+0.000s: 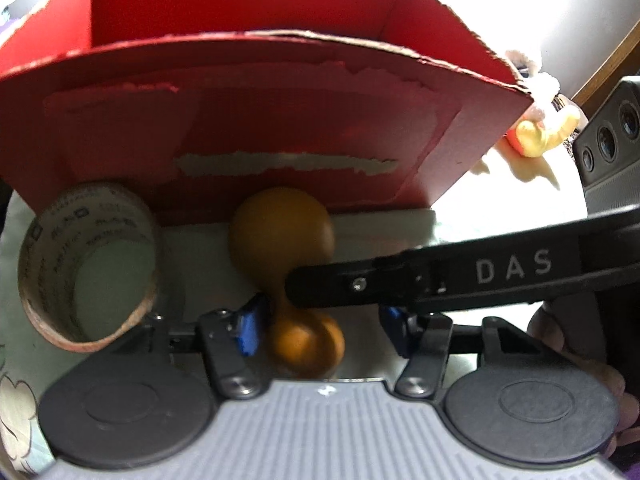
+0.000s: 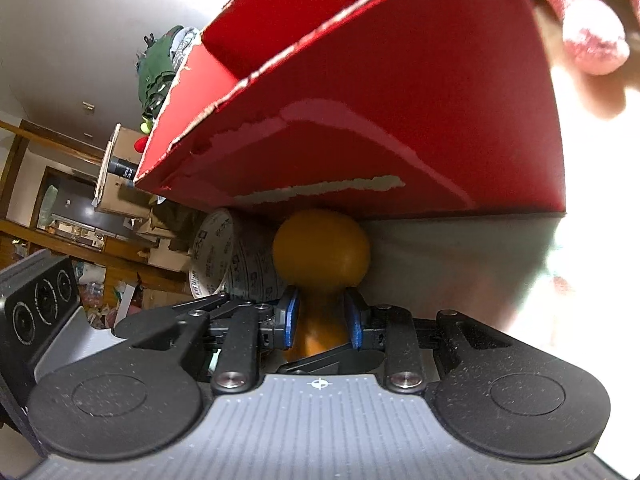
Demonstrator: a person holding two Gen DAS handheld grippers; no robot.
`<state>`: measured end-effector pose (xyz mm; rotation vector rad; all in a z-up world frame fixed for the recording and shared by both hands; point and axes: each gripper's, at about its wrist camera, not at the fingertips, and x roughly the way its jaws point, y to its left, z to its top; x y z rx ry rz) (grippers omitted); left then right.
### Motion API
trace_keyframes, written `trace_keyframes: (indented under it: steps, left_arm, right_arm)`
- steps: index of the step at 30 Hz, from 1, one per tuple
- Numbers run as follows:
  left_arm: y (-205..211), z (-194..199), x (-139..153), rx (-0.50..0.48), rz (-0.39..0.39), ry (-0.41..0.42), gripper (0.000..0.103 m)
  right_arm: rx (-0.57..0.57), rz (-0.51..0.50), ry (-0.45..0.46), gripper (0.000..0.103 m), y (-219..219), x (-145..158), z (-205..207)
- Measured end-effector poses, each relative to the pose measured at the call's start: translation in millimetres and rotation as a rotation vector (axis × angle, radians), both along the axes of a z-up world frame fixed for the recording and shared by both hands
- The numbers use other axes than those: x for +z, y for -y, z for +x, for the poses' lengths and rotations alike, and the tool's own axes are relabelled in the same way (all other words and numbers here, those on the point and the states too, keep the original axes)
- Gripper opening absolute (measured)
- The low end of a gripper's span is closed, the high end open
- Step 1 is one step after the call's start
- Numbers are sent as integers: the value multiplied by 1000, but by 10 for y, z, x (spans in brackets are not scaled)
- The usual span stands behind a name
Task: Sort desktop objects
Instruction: 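Close the right gripper around the neck of the orange gourd, then lift the gourd with the right gripper up toward the cardboard box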
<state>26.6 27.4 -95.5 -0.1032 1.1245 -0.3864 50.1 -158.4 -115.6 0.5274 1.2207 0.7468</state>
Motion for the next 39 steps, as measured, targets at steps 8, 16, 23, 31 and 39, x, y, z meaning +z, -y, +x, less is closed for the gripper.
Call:
trace_keyframes:
  steps: [8,16,23,31,39]
  left_arm:
    - [131,-49,15,-43,32,24,58]
    - [415,-125,109,-165,7,41,57]
    - [888,-250,239,-313,3,91,57]
    - [1374,-263,540,-427,-41,175,57]
    - [1626,-163,999,-470,-86,325,57]
  right_arm:
    - [3,-2,0,33,69,-23,-9]
    - [-43,-8,-7,32,524,55,-132]
    - [-160,0,-5,32,1024,171,-347]
    - [-283,2,86,32,1487,486,-604]
    - [-354,6,247,33,1710,996,-613]
